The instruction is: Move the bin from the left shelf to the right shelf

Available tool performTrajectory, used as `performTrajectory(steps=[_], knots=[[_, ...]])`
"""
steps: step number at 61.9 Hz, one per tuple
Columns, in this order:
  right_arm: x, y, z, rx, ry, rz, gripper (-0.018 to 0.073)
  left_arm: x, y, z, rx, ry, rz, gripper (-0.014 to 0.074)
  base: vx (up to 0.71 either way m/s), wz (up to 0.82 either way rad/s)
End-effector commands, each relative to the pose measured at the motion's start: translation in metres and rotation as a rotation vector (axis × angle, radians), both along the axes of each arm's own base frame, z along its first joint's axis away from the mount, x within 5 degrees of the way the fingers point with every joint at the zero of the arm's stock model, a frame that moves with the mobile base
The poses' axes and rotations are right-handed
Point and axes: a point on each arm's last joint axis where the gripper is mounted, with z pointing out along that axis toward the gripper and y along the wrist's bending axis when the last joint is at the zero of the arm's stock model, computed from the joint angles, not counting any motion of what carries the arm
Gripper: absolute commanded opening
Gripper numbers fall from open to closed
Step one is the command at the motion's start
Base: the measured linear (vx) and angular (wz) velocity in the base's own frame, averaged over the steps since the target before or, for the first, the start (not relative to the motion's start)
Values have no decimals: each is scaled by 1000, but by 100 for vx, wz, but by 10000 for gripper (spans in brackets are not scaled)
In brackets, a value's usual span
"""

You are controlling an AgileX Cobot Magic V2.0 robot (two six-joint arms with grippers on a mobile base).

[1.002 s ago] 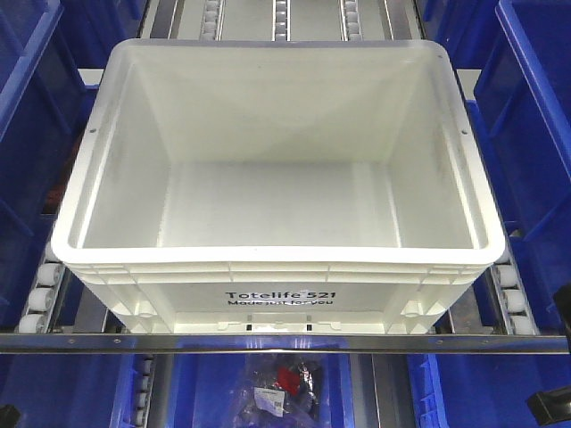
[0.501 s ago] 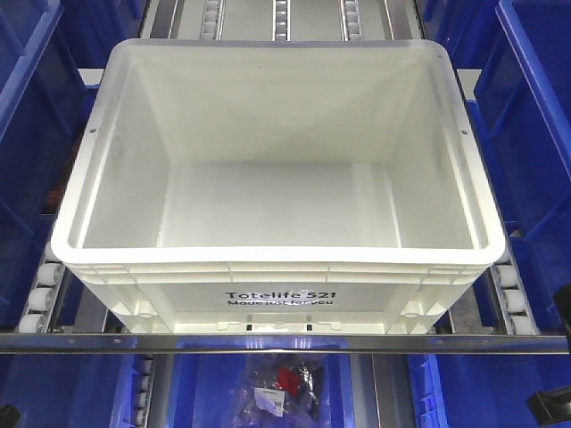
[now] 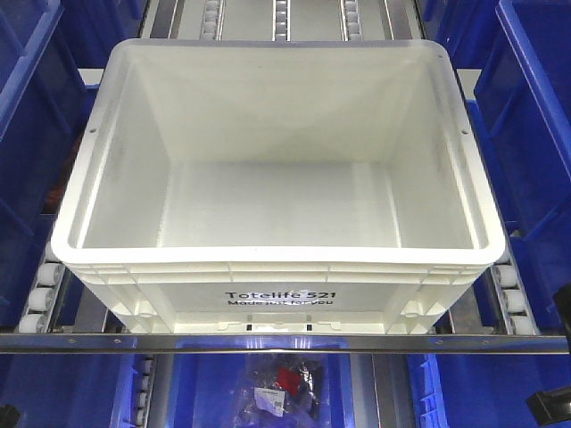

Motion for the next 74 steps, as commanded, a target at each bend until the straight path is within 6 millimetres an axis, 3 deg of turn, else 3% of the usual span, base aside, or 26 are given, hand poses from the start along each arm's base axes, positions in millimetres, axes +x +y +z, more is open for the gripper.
performTrajectory(steps=[1,19,30,47,55,65,74], knots=[[0,-1,2,1,-74,-8,-8,-1,0,12,-25,-84,-3,-8,0,0],[0,-1,4,13,-101,-9,-8,-1,0,13,-25,-90,-2,-8,0,0],[-1,-1,11,37,-174,-11,-8,-1,1,21,-45,-179,3,-8,0,0],[-4,-2,27,83,-327,-14,-8,-4,3,42,-133,-391,12,-8,0,0],[-8,-3,45,143,-335,-6,-8,-6,3,52,-176,-378,7,-8,0,0],[-11,-2,92,115,-178,4,-8,-11,2,99,-172,-266,-4,-8,0,0],[2,1,139,48,-4,9,-8,6,-2,154,-133,-88,-7,-8,0,0]])
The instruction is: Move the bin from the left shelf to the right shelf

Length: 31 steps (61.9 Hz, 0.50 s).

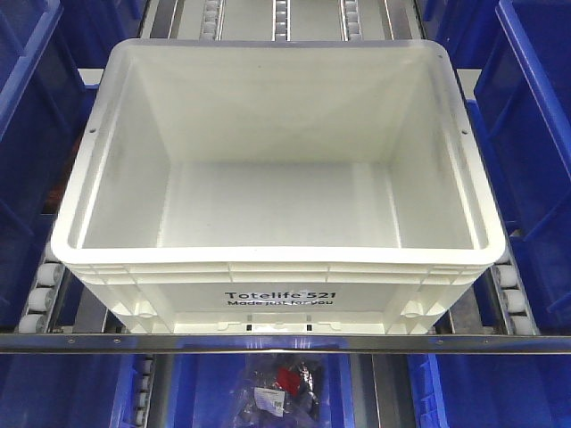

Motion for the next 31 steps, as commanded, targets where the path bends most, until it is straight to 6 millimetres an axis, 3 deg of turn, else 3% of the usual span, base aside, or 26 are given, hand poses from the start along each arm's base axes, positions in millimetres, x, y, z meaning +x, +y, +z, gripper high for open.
performTrajectory(steps=[1,8,15,21,31], knots=[[12,2,35,-33,51,-2,-8,14,-4,44,-6,40,-11,-8,0,0],[37,8,61,-60,218,11,-8,44,-13,83,-9,202,-38,-8,0,0],[69,15,80,-92,375,21,-8,86,-23,102,19,366,-50,-8,0,0],[91,20,86,-109,450,23,-8,115,-29,105,34,441,-51,-8,0,0],[119,25,78,-120,512,23,-8,146,-36,88,53,549,-49,-8,0,0]])
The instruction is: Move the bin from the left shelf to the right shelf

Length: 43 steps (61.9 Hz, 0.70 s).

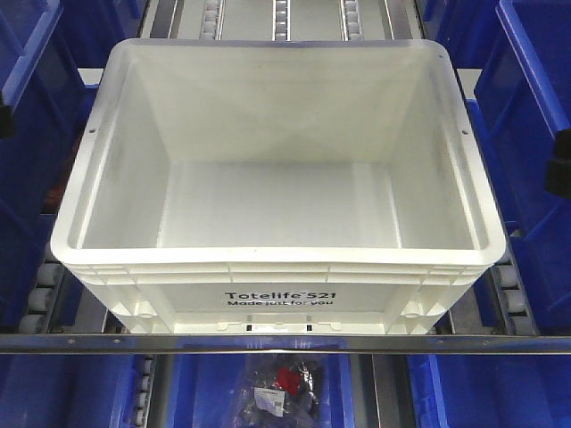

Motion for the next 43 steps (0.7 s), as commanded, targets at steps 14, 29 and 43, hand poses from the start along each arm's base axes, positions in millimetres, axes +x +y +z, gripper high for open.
performTrajectory(steps=[14,29,43], knots=[[24,4,7,29,-71,-8,15,14,-5,5,-22,-31,-3,-3,0,0],[24,7,9,80,-81,-4,253,15,-5,6,-3,-46,-17,98,0,0],[24,7,10,73,-94,3,676,18,-6,3,-15,-26,-19,329,0,0]])
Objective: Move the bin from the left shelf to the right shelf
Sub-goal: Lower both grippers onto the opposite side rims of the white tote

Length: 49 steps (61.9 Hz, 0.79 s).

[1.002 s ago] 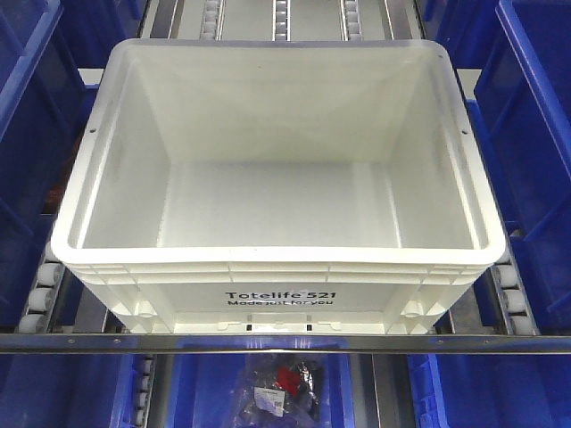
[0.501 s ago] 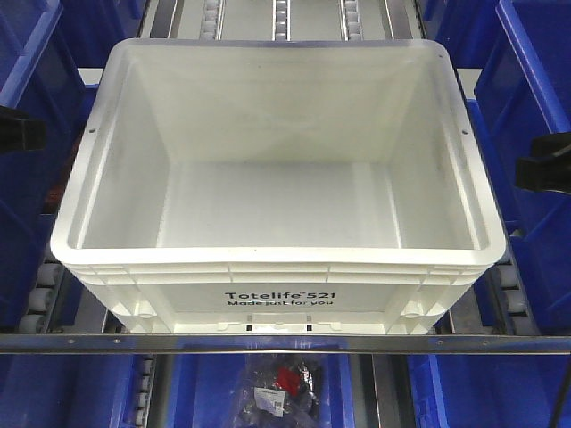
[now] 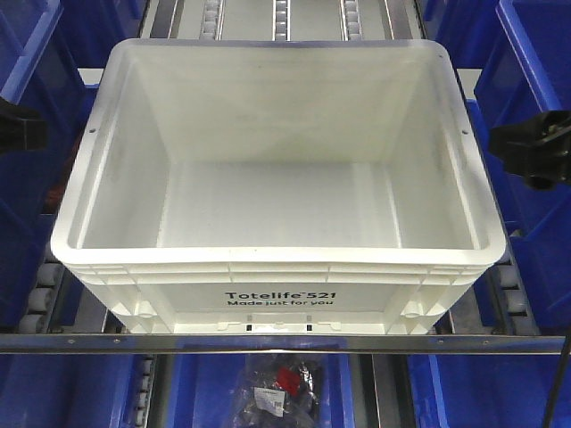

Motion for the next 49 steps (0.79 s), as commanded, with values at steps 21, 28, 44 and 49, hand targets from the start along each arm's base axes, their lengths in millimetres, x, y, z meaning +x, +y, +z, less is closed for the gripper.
performTrajectory(steps=[21,28,44,49], knots=[[4,-1,20,34,-141,-17,673,16,-7,10,-86,-78,6,533,0,0],[4,-1,20,39,-133,-15,622,16,-10,12,-139,-90,13,532,0,0],[17,2,13,1,-25,-1,594,17,-10,13,-117,-39,0,532,0,0],[30,6,16,-11,35,7,594,26,-12,16,-87,17,-5,532,0,0]])
